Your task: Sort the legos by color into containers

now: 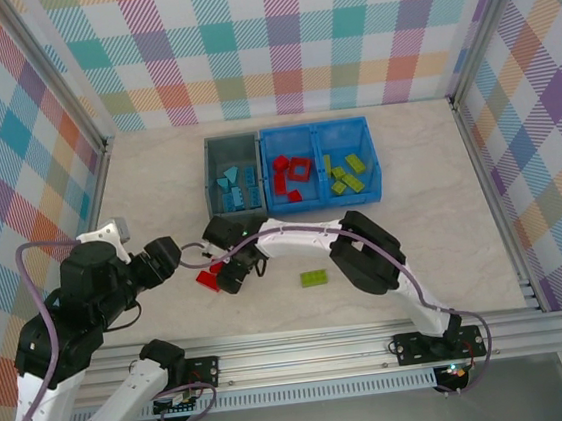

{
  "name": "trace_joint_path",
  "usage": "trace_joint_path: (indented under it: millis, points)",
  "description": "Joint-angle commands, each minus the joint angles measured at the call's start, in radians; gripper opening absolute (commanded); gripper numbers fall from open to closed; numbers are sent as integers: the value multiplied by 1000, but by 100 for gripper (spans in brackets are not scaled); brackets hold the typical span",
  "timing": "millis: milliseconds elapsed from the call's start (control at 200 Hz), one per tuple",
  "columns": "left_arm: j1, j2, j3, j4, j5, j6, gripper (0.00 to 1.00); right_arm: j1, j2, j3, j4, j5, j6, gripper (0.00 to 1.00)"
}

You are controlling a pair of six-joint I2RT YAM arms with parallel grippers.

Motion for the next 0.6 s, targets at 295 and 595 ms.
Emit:
trace_joint_path:
  millis: [295, 595]
  points:
    - [-5, -14, 40, -31, 1, -4, 73, -10, 164, 273, -124, -18, -12, 73]
    - [-5, -11, 11, -18, 22, -10, 73, -10, 91, 194, -71, -35, 23, 45]
